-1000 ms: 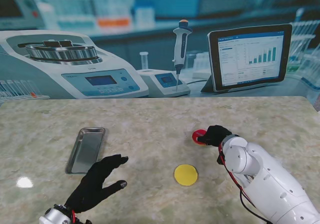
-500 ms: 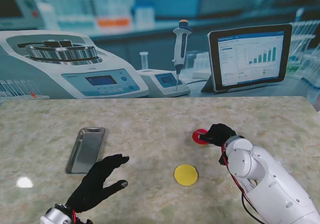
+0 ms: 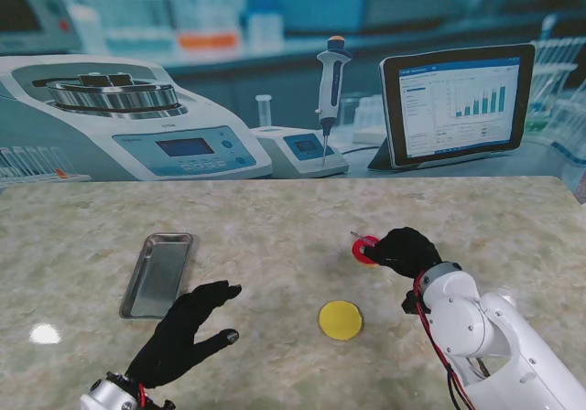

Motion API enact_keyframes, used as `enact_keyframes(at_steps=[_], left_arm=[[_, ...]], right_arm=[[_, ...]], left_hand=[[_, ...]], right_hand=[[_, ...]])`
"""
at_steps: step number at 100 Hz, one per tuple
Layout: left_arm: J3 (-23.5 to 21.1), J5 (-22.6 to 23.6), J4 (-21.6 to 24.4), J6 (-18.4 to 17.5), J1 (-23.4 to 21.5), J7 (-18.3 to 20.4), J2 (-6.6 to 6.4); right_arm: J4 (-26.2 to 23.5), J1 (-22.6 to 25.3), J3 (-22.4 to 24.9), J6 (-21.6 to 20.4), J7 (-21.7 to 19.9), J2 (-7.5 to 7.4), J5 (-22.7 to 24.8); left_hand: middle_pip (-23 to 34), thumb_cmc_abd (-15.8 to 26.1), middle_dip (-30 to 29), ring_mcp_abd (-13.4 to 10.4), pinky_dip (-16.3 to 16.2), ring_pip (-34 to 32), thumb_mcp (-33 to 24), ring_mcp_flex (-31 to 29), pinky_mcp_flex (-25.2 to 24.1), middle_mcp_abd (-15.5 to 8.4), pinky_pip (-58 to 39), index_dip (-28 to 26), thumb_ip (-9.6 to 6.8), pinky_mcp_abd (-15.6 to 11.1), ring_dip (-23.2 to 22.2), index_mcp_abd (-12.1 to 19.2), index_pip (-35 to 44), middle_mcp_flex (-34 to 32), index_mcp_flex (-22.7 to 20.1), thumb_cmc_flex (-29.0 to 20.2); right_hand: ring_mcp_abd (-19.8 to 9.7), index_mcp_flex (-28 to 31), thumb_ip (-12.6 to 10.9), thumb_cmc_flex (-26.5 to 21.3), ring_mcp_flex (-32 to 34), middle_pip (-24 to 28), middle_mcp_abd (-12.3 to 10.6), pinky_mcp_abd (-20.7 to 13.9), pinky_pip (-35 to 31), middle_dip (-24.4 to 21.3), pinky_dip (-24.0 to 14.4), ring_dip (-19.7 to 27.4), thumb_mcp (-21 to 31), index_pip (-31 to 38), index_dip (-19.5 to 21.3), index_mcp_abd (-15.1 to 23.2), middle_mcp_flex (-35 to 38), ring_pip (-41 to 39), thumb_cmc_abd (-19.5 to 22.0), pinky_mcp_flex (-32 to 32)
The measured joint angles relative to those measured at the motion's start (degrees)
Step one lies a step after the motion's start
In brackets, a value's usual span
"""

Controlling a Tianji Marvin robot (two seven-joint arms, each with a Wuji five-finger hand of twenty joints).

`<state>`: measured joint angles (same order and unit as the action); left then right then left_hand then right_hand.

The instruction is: Line a culture dish with filter paper and press it flat with a glass rod

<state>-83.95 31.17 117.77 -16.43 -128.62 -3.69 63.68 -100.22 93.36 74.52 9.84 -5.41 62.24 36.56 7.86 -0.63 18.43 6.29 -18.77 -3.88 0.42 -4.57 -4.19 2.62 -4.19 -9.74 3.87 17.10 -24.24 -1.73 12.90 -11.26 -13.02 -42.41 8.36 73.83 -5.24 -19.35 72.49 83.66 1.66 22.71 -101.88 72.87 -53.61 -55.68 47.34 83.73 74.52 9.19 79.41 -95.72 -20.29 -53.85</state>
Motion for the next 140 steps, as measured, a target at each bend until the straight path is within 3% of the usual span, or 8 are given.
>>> enact_keyframes(at_steps=[22,39,51,88,99,104,109,140], left_arm=[[-0.3,2.5,-0.7,-1.1,0.5,-0.6,0.02],[-1.1,5.0,-2.1,-4.9,1.3,-1.6,0.03],[-1.6,5.0,-3.4,-8.2,2.6,-1.4,0.01],[-2.7,13.4,-3.6,-10.9,5.0,-1.7,-0.55],[-2.5,13.5,-3.6,-10.8,5.9,-1.8,-0.73],[-2.4,13.7,-3.6,-10.7,6.3,-1.7,-0.84],[-2.2,14.3,-3.6,-10.6,6.6,-1.8,-0.94],[-0.5,20.5,-3.6,-10.8,8.2,-2.9,-1.41]], right_arm=[[-5.2,4.8,1.0,-3.6,1.3,0.21,-2.5],[-8.5,7.8,1.1,-7.1,1.2,0.23,-4.6],[-10.3,9.3,0.6,-9.1,0.7,0.15,-5.8],[-13.4,11.3,-3.8,-15.0,-1.3,-0.62,-8.2],[-13.6,11.1,-5.4,-16.9,-2.0,-0.86,-8.2],[-13.7,11.0,-6.2,-17.5,-2.5,-1.00,-8.2],[-13.8,10.8,-6.9,-17.9,-2.8,-1.08,-8.4],[-13.9,9.4,-9.4,-19.8,-4.5,-1.45,-10.3]], left_hand=[[0.8,-0.1,0.0,0.0,-2.3,0.0,0.0,-0.1,-0.1,0.0,0.0,-1.7,0.00,0.0,0.0,1.2,3.7,0.0,0.0,-0.1],[1.8,-2.2,1.0,0.0,-11.5,-0.1,0.0,-0.1,0.2,0.0,-3.5,-3.1,0.00,0.0,-1.2,1.9,6.3,0.0,0.0,-0.4],[3.1,-2.9,1.7,0.0,-15.1,-1.2,0.0,-2.2,2.3,0.0,-5.5,-3.7,0.00,0.0,-2.8,1.9,7.2,-0.1,0.0,-0.7],[4.5,-6.3,2.3,0.0,-16.6,-2.6,0.0,-3.7,4.3,0.0,-7.6,-3.8,-0.96,0.0,-4.3,3.3,7.7,-0.1,0.6,-0.7],[4.8,-7.3,2.3,0.0,-16.6,-2.6,0.0,-3.7,4.4,0.0,-7.7,-3.8,-0.96,0.0,-4.3,3.7,8.1,-0.1,2.5,-0.7],[4.8,-10.9,2.3,0.0,-16.7,-2.6,-13.3,-3.7,4.4,0.0,-8.8,-3.8,-0.95,0.0,-4.3,3.9,7.9,-0.1,2.5,5.8],[4.8,-12.5,2.3,0.0,-16.7,-2.6,-19.7,-3.7,4.5,-0.4,-9.0,-3.1,-0.94,0.0,-4.3,3.9,6.3,-0.1,2.5,8.6],[4.3,-16.0,2.3,-0.8,-15.9,-3.0,-25.4,-5.0,5.8,-2.3,-9.0,-0.1,-0.89,-0.9,-2.8,4.7,1.1,-0.1,3.0,8.5]], right_hand=[[0.0,0.0,0.0,0.0,0.0,0.0,0.0,0.0,0.0,0.0,0.0,0.0,0.0,0.0,0.0,0.0,0.0,0.0,0.0,0.0],[0.0,0.0,0.0,0.0,0.0,0.0,0.0,0.0,0.0,0.0,0.0,0.0,0.0,0.0,0.0,0.0,0.0,0.0,0.0,0.0],[0.0,0.0,0.0,0.0,0.0,0.0,0.0,0.0,0.0,0.0,0.0,0.0,0.0,0.0,0.0,0.0,0.0,0.0,0.0,0.0],[0.0,0.0,0.0,0.0,0.0,0.0,0.0,0.0,0.0,0.0,0.0,0.0,0.0,0.0,0.0,0.0,0.0,0.0,0.0,0.0],[0.0,0.0,0.0,0.0,0.0,0.0,0.0,0.0,0.0,0.0,0.0,0.0,0.0,0.0,0.0,0.0,0.0,0.0,0.0,0.0],[0.0,0.0,0.0,0.0,0.0,0.0,0.0,0.0,0.0,0.0,0.0,0.0,0.0,0.0,0.0,0.0,0.0,0.0,0.0,0.0],[0.0,0.0,0.0,0.0,0.0,0.0,0.0,0.0,0.0,0.0,0.0,0.0,0.0,0.0,0.0,0.0,0.0,0.0,0.0,0.0],[0.0,0.0,0.0,0.0,0.0,0.0,0.0,0.0,0.0,0.0,0.0,0.0,-0.4,0.0,0.0,0.0,0.0,0.0,0.0,0.0]])
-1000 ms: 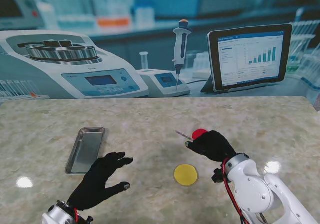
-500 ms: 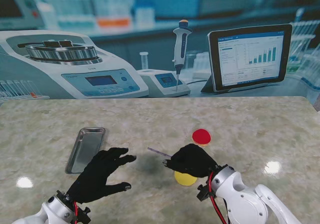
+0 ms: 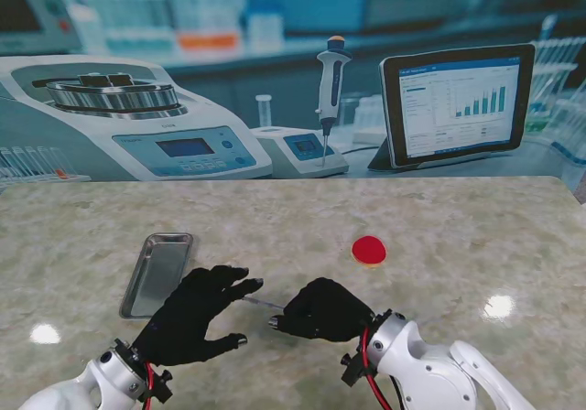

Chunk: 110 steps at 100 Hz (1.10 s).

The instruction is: Line a culture dish with filter paper and press it flat with a glass rod

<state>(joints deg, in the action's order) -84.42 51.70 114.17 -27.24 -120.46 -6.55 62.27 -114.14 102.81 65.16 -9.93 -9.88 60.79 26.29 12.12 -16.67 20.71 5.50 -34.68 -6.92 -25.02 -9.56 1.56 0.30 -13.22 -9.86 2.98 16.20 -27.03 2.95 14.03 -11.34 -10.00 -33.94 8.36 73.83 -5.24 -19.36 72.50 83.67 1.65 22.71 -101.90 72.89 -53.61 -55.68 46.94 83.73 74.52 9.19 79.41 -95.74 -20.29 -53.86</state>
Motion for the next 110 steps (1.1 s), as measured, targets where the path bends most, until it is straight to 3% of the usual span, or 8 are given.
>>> enact_keyframes(at_steps=[14,26,37,57,65,81,97,110], left_arm=[[1.1,0.2,-0.2,0.0,0.7,-0.5,-0.23],[1.9,0.2,-0.7,0.1,1.4,-0.7,-0.25],[2.4,0.3,-1.2,0.1,1.9,-1.3,-0.24],[3.0,0.7,-1.6,0.5,2.4,-2.6,-0.20],[3.1,0.7,-1.7,0.9,2.4,-2.8,-0.16],[3.5,-0.4,-1.7,1.7,2.5,-2.6,-0.13],[4.0,-1.7,-1.8,2.6,2.9,-1.9,-0.08],[4.4,-2.6,-1.9,3.4,3.2,-1.6,-0.03]], right_arm=[[0.4,-1.4,-1.7,-0.5,-0.3,-0.08,-0.9],[0.7,-2.3,-2.7,-0.6,-0.4,-0.08,-1.5],[1.1,-3.0,-3.6,-0.6,-0.7,-0.08,-2.1],[1.9,-4.0,-4.8,-1.1,-0.8,-0.07,-2.6],[2.2,-4.3,-5.1,-1.1,-1.0,-0.07,-3.0],[2.6,-4.8,-5.7,-1.3,-1.1,-0.06,-3.4],[2.9,-5.2,-6.0,-1.6,-1.1,-0.03,-4.0],[3.2,-5.4,-6.3,-2.2,-1.1,-0.02,-4.4]], left_hand=[[0.1,-0.7,0.0,-0.1,0.1,-1.0,-2.3,0.0,0.1,-0.1,-0.4,-0.4,0.02,0.0,0.0,1.8,0.3,0.0,0.0,0.0],[3.3,-1.3,0.5,-0.1,0.6,-2.5,-4.8,-1.7,0.6,-0.1,-2.7,-5.8,0.04,0.0,0.1,3.4,11.1,-0.1,-0.2,0.1],[6.4,-1.3,1.3,-0.1,0.6,-4.7,-6.6,-2.3,1.3,-0.1,-5.1,-9.5,0.67,0.0,0.0,3.9,18.8,-3.1,-4.3,0.1],[13.0,-2.3,6.5,0.0,0.6,-14.1,-7.9,-6.5,2.2,0.1,-14.5,-19.2,0.68,0.5,-5.3,3.9,32.0,-9.8,-9.7,0.8],[17.6,-2.6,10.7,1.1,0.6,-20.0,-7.7,-8.5,2.5,0.4,-19.8,-23.5,2.74,0.9,-8.4,3.9,36.5,-13.2,-10.5,0.7],[31.9,-3.7,22.2,2.5,-2.2,-38.6,-1.9,-13.8,4.8,0.4,-34.0,-33.3,2.76,2.2,-18.7,5.5,46.5,-20.5,-11.3,-2.3],[46.6,-3.7,34.5,3.7,-7.1,-58.3,-1.0,-18.8,6.7,0.4,-47.5,-46.3,2.76,4.0,-29.7,6.1,54.4,-28.4,-16.7,-2.4],[56.3,-3.5,41.4,4.1,-12.9,-66.9,-4.1,-25.3,9.4,-0.5,-56.4,-59.8,2.76,5.8,-36.9,6.1,58.0,-35.5,-22.9,-0.7]], right_hand=[[0.0,0.0,0.0,-0.3,0.0,0.0,0.0,0.0,0.0,0.0,0.0,0.0,-0.5,0.0,0.0,0.0,0.0,0.0,0.0,0.0],[0.0,0.0,0.0,-0.3,0.0,0.0,0.0,0.0,0.0,0.0,0.0,0.0,-0.5,0.0,0.0,0.0,0.0,0.0,0.0,0.0],[0.0,0.0,0.0,-0.3,0.0,0.0,0.0,0.0,0.0,0.0,0.0,0.0,-0.5,0.0,0.0,0.0,0.0,0.0,0.0,0.0],[0.0,0.0,0.0,-0.3,0.0,0.0,0.0,0.0,0.0,0.0,0.0,0.0,-0.5,0.0,0.0,0.0,0.0,0.0,0.0,0.0],[0.0,0.0,0.0,-0.3,0.0,0.0,0.0,0.0,0.0,0.0,0.0,0.0,-0.5,0.0,0.0,0.0,0.0,0.0,0.0,-0.1],[0.0,0.0,0.0,-0.4,0.0,0.0,0.0,0.0,0.0,0.0,0.0,0.0,-0.5,0.0,0.0,0.0,0.0,0.0,0.0,-0.1],[0.0,0.0,0.0,-0.4,0.0,0.0,0.0,0.0,0.0,0.0,0.0,0.0,-0.5,0.0,0.0,0.0,0.0,0.0,0.0,-0.1],[0.0,0.0,0.0,-0.4,0.0,0.0,0.0,0.0,0.0,0.0,0.0,0.0,-0.5,0.0,0.0,0.0,0.0,0.0,0.0,-0.1]])
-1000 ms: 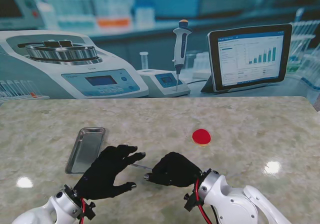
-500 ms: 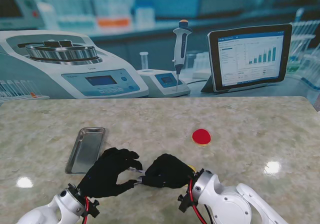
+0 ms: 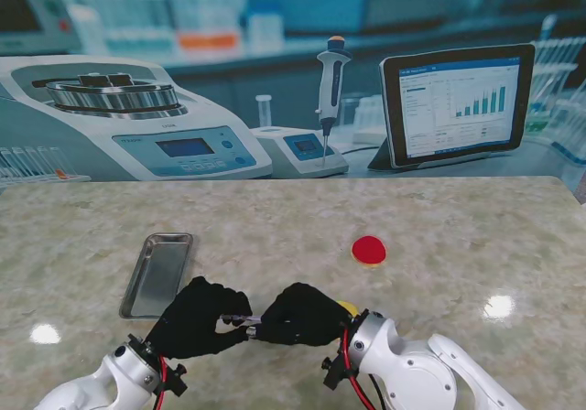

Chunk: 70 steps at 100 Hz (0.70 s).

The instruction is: Line a culture dish with filter paper and press it flat with a glass rod

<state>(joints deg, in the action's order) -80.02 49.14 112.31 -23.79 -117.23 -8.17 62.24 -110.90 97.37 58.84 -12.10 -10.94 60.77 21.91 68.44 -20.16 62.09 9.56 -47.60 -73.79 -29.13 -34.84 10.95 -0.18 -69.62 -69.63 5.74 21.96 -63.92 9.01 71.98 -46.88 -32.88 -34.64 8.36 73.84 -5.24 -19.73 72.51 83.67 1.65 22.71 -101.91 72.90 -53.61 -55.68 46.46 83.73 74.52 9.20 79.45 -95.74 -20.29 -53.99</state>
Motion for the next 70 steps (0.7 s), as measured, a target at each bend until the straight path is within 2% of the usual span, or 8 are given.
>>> enact_keyframes(at_steps=[11,27,49,57,63,70], left_arm=[[0.4,-0.1,-0.4,0.5,0.3,-0.9,0.14],[0.7,0.2,-0.8,1.0,0.5,-2.1,0.30],[0.8,-0.4,-0.9,0.9,0.7,-0.9,0.33],[0.6,-0.5,-0.8,0.7,0.7,-0.2,0.31],[0.5,-0.4,-0.8,0.5,0.6,0.2,0.27],[0.3,-0.3,-0.7,0.2,0.6,0.5,0.22]], right_arm=[[0.1,0.0,-0.2,-0.4,0.0,0.00,-0.2],[0.2,-0.1,-0.5,-1.1,-0.1,-0.01,-0.6],[0.9,-1.4,-2.0,-1.3,-0.2,-0.07,-0.6],[1.3,-1.9,-2.5,-1.1,0.2,0.00,-0.4],[1.6,-2.2,-2.6,-0.8,0.6,0.08,-0.2],[1.8,-2.4,-2.8,-0.7,1.3,0.19,0.2]], left_hand=[[5.5,0.0,2.5,0.2,-3.3,-4.9,-3.8,-5.0,3.6,-1.3,-4.1,-8.2,-0.08,1.7,-3.0,0.0,3.0,-5.4,-5.6,2.9],[9.8,-0.2,3.5,0.2,-7.8,-10.1,-5.0,-11.3,9.1,-2.3,-7.7,-11.8,-0.08,3.5,-4.0,0.0,7.1,-11.9,-11.6,3.6],[9.8,-0.3,3.5,0.2,-9.5,-10.9,-5.5,-12.2,10.0,-2.3,-8.4,-11.9,-0.08,3.9,-4.1,0.0,7.8,-12.4,-11.4,3.6],[6.7,-0.3,3.3,0.9,-10.3,-10.2,-5.5,-11.3,9.5,-1.2,-8.4,-9.4,-0.08,3.9,-4.1,0.0,6.2,-10.6,-8.9,3.6],[3.5,-0.3,1.9,1.6,-11.2,-8.9,-4.6,-10.2,9.9,0.4,-8.5,-3.8,-0.08,3.8,-4.1,0.0,5.0,-9.6,-7.4,3.6],[0.1,-0.3,0.4,2.2,-11.9,-8.7,-3.6,-10.1,11.5,2.2,-10.2,1.6,-0.08,3.8,-3.5,0.0,3.6,-9.5,-7.7,3.0]], right_hand=[[0.0,0.0,0.0,0.0,0.0,0.0,0.0,0.0,0.0,0.0,0.0,0.0,0.0,0.0,0.0,0.0,0.0,0.0,0.0,0.0],[0.0,0.0,0.0,0.0,0.0,0.0,0.0,0.0,0.0,0.0,0.0,0.0,-0.1,0.0,0.0,0.0,0.0,0.0,0.9,0.0],[0.0,0.0,0.0,0.0,0.0,0.0,0.0,0.0,0.0,0.0,0.0,0.0,-0.1,0.0,0.0,0.0,0.1,0.0,1.3,0.0],[0.0,0.0,0.0,0.0,0.0,0.0,0.0,0.0,0.0,0.0,0.0,0.0,-0.2,0.0,0.0,0.0,0.1,0.0,1.3,0.0],[0.0,0.0,0.0,0.0,0.0,0.0,0.0,0.0,0.0,0.0,0.0,0.0,-0.7,0.0,0.0,0.0,0.1,0.0,1.3,0.0],[0.0,0.0,0.0,0.0,0.0,0.0,0.0,0.0,0.0,0.0,0.0,0.0,-0.7,0.0,0.0,0.0,0.1,0.0,1.3,0.0]])
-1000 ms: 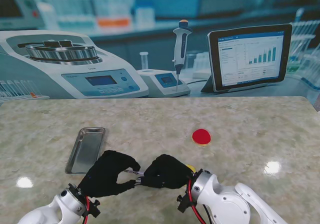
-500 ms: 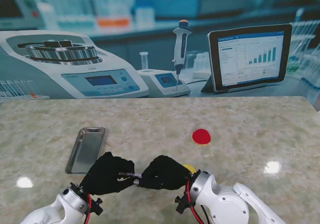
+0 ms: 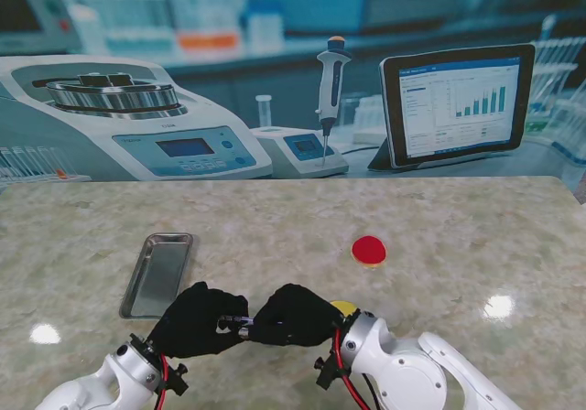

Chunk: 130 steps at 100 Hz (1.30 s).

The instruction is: Line a culture dish with filter paper and press it flat with a glass rod

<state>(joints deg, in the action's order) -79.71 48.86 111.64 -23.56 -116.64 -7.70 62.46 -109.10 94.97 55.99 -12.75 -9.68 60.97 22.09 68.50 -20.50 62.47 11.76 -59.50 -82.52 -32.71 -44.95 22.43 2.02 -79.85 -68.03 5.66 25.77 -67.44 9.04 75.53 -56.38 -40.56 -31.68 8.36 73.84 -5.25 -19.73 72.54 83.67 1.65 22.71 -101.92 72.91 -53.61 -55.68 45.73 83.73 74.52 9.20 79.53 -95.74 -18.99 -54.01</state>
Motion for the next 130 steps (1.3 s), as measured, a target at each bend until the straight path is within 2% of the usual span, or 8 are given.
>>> enact_keyframes(at_steps=[20,33,55,67,90,94,103,130], left_arm=[[0.0,-0.9,0.1,-0.2,0.0,1.0,-0.09],[0.0,-1.5,0.1,-0.2,0.0,1.3,-0.11],[0.1,-2.8,0.4,0.9,-0.1,2.6,-0.16],[0.5,-3.2,0.5,1.5,-0.1,2.4,-0.17],[0.8,-2.4,0.3,1.7,0.3,1.2,-0.09],[0.7,-2.0,0.3,1.9,0.3,1.2,-0.08],[0.5,-1.2,0.6,2.7,0.1,1.1,-0.08],[-0.2,-3.4,1.3,3.1,-0.2,3.3,-0.09]], right_arm=[[0.7,-0.3,-0.6,0.3,2.6,0.55,1.6],[1.0,-0.5,-0.8,0.5,3.1,0.76,2.0],[1.3,-1.0,-1.3,0.6,3.1,0.79,1.9],[1.3,-1.1,-1.3,0.6,2.8,0.79,1.9],[1.3,-1.3,-1.5,0.4,2.6,0.78,1.6],[1.3,-1.4,-1.5,0.3,2.4,0.77,1.5],[1.3,-1.5,-1.5,0.3,2.0,0.74,1.2],[1.3,-1.5,-1.5,-0.1,1.5,0.71,0.3]], left_hand=[[-2.8,0.0,-1.4,0.3,-0.7,-0.8,2.2,-0.9,3.3,3.0,-2.6,4.9,0.00,0.0,0.2,0.0,-1.5,-0.1,1.0,-1.0],[1.9,0.0,1.5,-0.4,-2.1,-3.8,2.6,-3.6,5.2,3.1,-4.1,5.0,0.00,0.0,-0.2,0.0,-1.5,-2.1,1.0,-1.0],[10.6,0.4,3.6,-5.4,-2.8,-9.9,-0.8,-10.8,14.5,-4.7,-11.5,-7.3,0.00,-0.1,0.6,0.0,0.8,-6.8,0.5,0.8],[13.3,0.0,2.2,-7.3,1.4,-14.0,-2.2,-16.1,22.6,-7.5,-17.0,-11.2,-0.01,-0.3,4.6,0.0,2.9,-10.5,-2.7,0.8],[14.9,-1.7,0.8,-9.1,15.6,-18.5,-4.8,-23.3,34.4,-8.7,-24.7,-11.8,-0.01,-3.1,12.3,1.1,5.9,-16.9,-8.3,0.7],[15.3,-1.8,0.8,-9.2,16.9,-18.8,-5.2,-23.6,35.5,-8.8,-24.8,-11.9,-1.31,-3.6,13.1,1.1,6.6,-17.1,-9.0,0.7],[15.7,-1.8,0.8,-9.2,17.7,-19.4,-6.1,-24.1,35.9,-8.8,-25.6,-12.3,-2.82,-3.9,13.1,0.8,7.4,-17.6,-10.7,0.8],[16.2,0.9,0.8,-9.1,17.7,-19.5,-7.2,-24.1,36.1,-8.4,-25.6,-13.8,-2.76,-3.7,12.9,-0.2,7.5,-17.7,-11.2,1.5]], right_hand=[[0.0,0.0,0.0,0.0,0.0,-0.2,0.0,0.0,0.0,0.0,0.0,0.0,-0.5,-0.1,0.0,0.1,0.1,0.0,0.0,0.0],[0.0,0.0,0.0,-0.1,0.0,-0.3,0.0,0.0,0.0,0.0,0.0,0.0,-0.6,-0.1,0.0,0.2,0.1,0.0,0.0,0.1],[0.0,0.0,0.0,-0.1,0.0,-0.8,0.0,0.0,0.0,0.1,0.4,0.3,-1.3,-1.5,0.1,0.2,0.1,0.1,0.0,1.6],[0.0,0.0,0.0,-0.1,0.0,-1.0,0.0,0.0,0.0,0.1,0.5,0.7,-1.7,-1.5,0.1,0.2,0.1,0.1,0.0,2.1],[0.0,0.0,0.3,-0.1,0.0,-1.8,0.0,0.0,0.0,0.1,0.1,1.6,-2.8,-3.0,0.7,0.4,-0.4,0.2,1.3,3.7],[0.0,0.0,0.4,-0.1,0.0,-2.4,0.0,0.0,0.0,0.1,0.0,2.4,-2.9,-3.6,0.7,0.4,-0.4,0.4,1.3,4.2],[0.2,-0.1,1.0,-0.1,-0.1,-4.0,0.0,0.0,0.0,-0.9,-0.7,4.3,-3.8,-5.4,0.7,0.3,-0.9,3.1,2.2,6.0],[2.0,-3.6,2.8,-0.1,-3.1,-9.4,0.7,0.1,0.6,-4.0,-2.9,5.8,-7.7,-11.3,-0.2,-0.8,-5.3,8.7,3.4,10.3]])
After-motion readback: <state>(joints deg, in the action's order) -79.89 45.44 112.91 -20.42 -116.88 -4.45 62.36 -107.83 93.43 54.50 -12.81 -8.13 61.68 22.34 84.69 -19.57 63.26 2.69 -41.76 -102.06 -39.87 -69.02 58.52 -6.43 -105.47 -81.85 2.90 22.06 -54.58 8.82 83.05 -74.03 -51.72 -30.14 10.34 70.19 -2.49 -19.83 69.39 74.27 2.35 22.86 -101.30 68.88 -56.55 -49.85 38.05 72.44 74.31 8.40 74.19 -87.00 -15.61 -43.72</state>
